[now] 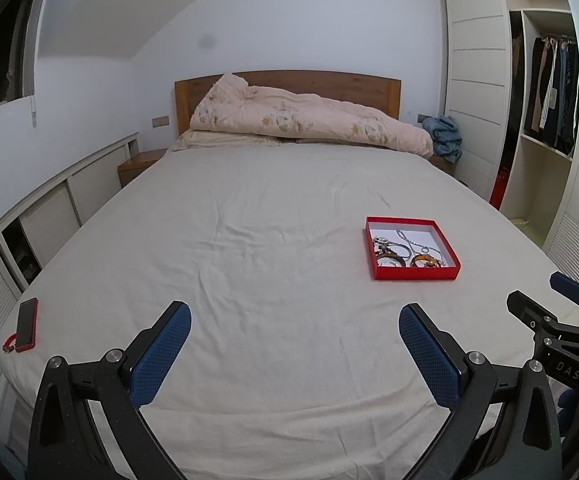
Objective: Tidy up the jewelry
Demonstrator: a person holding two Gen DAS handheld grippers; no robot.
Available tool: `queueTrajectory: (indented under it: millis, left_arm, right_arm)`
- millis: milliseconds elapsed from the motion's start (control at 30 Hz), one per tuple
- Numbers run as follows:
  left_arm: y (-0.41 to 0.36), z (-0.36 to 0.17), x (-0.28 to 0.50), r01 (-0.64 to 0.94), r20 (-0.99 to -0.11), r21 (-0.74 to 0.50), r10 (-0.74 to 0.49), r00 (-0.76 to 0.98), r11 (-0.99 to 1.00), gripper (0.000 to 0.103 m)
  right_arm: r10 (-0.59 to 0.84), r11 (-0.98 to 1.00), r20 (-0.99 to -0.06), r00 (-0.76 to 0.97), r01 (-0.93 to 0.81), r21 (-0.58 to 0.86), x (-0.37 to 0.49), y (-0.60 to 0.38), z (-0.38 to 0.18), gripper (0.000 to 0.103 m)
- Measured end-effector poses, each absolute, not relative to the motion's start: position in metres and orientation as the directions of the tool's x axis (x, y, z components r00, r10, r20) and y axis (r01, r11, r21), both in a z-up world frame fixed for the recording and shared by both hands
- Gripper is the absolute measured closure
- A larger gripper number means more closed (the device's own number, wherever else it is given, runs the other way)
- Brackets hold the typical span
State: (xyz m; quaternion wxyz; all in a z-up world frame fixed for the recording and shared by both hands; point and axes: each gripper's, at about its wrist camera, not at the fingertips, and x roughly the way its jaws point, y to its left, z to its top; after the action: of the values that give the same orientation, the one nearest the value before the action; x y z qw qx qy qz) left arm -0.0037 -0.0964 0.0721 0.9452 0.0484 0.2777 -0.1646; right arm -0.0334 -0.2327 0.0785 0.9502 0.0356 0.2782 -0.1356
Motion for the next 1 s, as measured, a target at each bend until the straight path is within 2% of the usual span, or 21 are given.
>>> queueTrajectory:
  millis: [1000]
  left_arm:
    - [-0.102,0.053,0.014,0.339,-0.588,-0.004,-0.277,0.76,0.941,0.001]
  right_arm:
    - [-0.232,0.959,-0.586,0.776,0.283,-0.006,-0.018,-0.235,0.057,0.018]
